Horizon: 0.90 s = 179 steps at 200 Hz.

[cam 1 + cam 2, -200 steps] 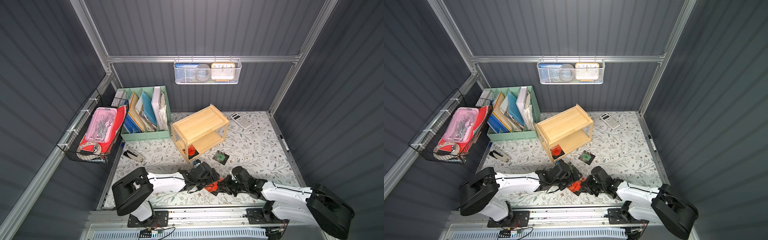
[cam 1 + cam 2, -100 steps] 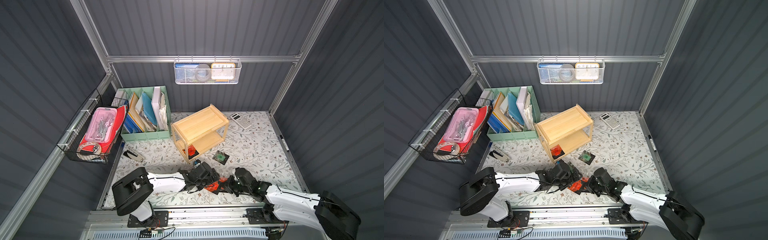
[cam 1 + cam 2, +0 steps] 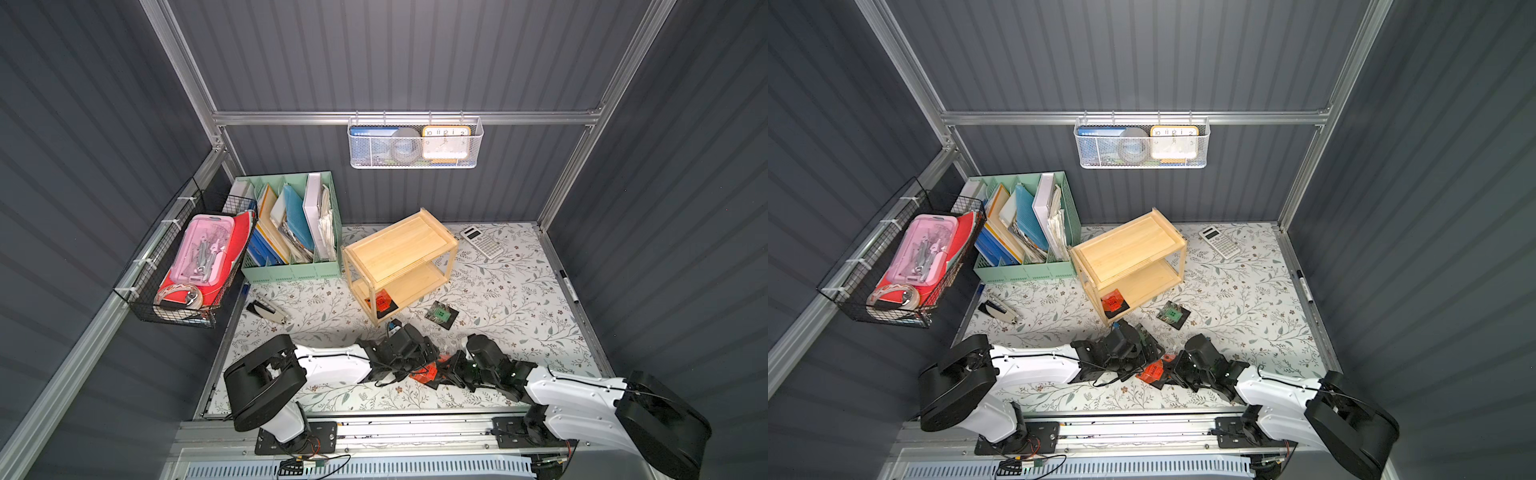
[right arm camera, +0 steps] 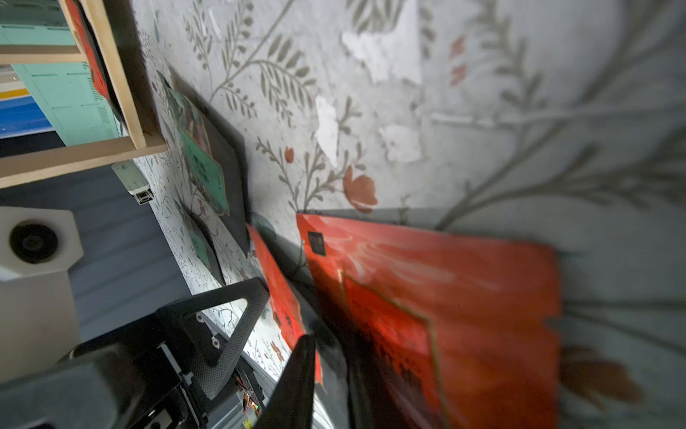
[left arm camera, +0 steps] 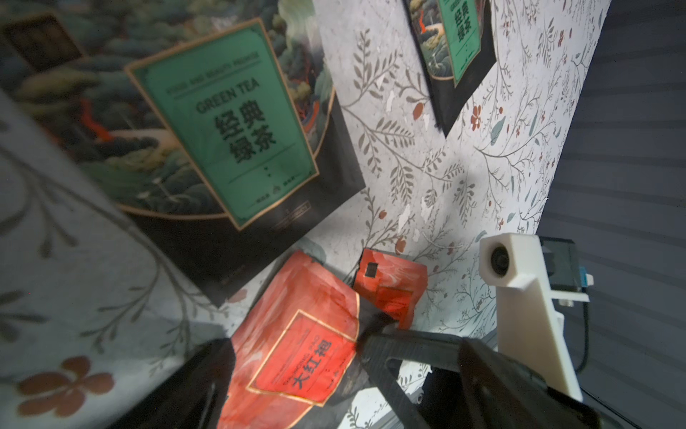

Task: Place the tea bags on the shelf by color
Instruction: Pick up the tea bag from the center of the board.

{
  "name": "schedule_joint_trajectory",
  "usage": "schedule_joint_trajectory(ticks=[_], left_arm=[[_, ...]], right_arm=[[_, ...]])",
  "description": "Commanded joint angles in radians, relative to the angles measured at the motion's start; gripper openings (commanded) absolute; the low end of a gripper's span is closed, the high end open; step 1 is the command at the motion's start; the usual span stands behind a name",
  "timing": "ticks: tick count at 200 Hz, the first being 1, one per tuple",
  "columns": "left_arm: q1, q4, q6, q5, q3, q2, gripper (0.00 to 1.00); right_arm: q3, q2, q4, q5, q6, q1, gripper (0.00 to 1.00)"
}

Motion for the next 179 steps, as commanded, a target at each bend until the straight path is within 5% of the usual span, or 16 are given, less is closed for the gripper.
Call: schedule_joint_trajectory(ticks=[1,61,179], left_arm=[[-0.004,-0.051,-0.008,-0.011,-0.002,0.016,1.00],[-0.004,-0.083,-0.018,-0.042,-0.012,-0.019,1.00],[-0.004,-0.325,-0.065,-0.236,-0.062,-0.333,1.00]], right_arm=[[0.012,0.017,-0.011,-0.028,-0.022,0.003,0.15],[0.012,-0.071,-0.083,-0.012,-0.033,0.003,0.01],[0.021,-0.397,-0.191,0.147,-0.056,-0.018,0.00]])
